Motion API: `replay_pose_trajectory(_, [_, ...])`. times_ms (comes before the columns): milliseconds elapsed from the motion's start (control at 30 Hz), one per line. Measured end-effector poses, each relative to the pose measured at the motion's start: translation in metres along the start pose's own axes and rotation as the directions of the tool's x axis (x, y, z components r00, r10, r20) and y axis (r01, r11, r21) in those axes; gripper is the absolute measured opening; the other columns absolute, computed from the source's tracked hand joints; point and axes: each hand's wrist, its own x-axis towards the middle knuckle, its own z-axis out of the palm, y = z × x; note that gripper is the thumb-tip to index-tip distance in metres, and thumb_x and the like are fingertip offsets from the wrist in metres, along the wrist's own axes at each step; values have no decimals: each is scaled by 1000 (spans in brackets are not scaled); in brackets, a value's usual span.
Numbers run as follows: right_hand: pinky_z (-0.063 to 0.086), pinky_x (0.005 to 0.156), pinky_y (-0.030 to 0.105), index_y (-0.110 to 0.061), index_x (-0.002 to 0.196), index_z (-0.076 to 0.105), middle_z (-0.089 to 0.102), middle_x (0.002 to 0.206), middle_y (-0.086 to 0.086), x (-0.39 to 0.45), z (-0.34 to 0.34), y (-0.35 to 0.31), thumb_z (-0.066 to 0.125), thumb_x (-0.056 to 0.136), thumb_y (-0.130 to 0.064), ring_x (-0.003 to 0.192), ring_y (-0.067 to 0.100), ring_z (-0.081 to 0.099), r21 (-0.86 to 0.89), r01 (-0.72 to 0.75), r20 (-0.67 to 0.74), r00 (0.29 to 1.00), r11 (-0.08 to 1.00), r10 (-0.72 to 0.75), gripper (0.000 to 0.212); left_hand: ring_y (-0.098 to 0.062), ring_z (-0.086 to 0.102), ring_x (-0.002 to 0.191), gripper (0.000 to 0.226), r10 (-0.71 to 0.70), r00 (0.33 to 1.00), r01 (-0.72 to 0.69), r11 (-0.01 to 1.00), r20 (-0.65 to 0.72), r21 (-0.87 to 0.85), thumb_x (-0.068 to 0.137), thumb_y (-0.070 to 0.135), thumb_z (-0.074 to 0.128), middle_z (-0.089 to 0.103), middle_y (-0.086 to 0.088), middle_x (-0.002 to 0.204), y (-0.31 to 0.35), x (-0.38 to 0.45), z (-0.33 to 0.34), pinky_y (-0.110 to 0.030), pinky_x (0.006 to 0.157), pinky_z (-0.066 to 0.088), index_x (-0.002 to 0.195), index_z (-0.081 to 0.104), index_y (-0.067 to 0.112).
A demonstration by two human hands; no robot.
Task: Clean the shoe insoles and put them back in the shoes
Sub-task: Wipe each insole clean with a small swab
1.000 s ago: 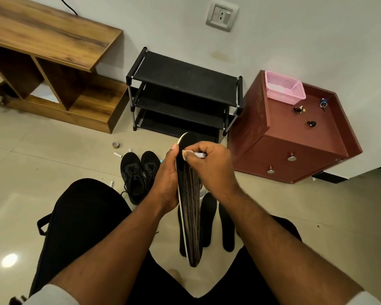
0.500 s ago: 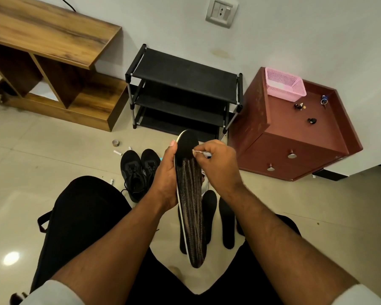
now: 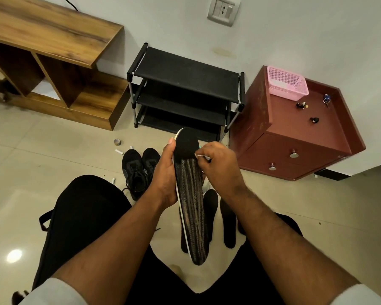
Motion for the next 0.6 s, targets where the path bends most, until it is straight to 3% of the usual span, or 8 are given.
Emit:
replay_pose_trajectory(100, [53, 76, 26, -8, 93, 71, 64, 90, 3, -2, 0, -9, 62, 88, -8, 84, 10, 58, 11, 71, 16, 997, 997, -71, 11, -30, 64, 113, 69, 5, 1000, -5, 1000, 0, -12, 93, 67, 38, 67, -19, 122, -2, 2, -2, -46, 99, 49, 120, 68, 12])
replay_pose_trajectory(233, [50, 78, 21, -7, 98, 71, 66, 94, 5, -7, 4, -28, 61, 88, -9, 86, 12, 60, -28, 200, 68, 978, 979, -198, 14, -25, 72, 97, 59, 44, 999, -44, 999, -6, -32, 95, 61, 40, 73, -15, 105, 0, 0, 1, -37, 83, 56, 105, 74, 13])
replay_pose_trajectory(333, [50, 76, 21, -7, 96, 71, 65, 92, 5, -6, 3, -18, 59, 88, -10, 84, 12, 60, -41, 191, 69, 980, 981, -188, 15, -25, 71, 99, 60, 34, 999, -34, 999, -9, -23, 95, 62, 40, 72, -15, 107, 1, -3, 3, -39, 86, 55, 112, 71, 13])
replay_pose_trajectory(467, [53, 73, 34, -7, 90, 71, 64, 87, 5, -2, 1, -1, 59, 88, -6, 81, 13, 58, -58, 91, 53, 995, 994, -88, 12, -26, 69, 97, 65, 23, 1000, -23, 1000, -13, -5, 94, 65, 36, 71, -16, 109, 1, -1, 2, -41, 87, 54, 118, 68, 14])
replay_pose_trajectory(600, [53, 78, 26, -6, 93, 71, 66, 90, 5, -3, 0, -25, 61, 87, -6, 84, 13, 60, -19, 197, 49, 979, 980, -195, 12, -24, 72, 95, 60, 36, 999, -35, 999, 7, -35, 96, 61, 37, 74, -14, 104, 1, -1, 2, -37, 82, 56, 104, 74, 14])
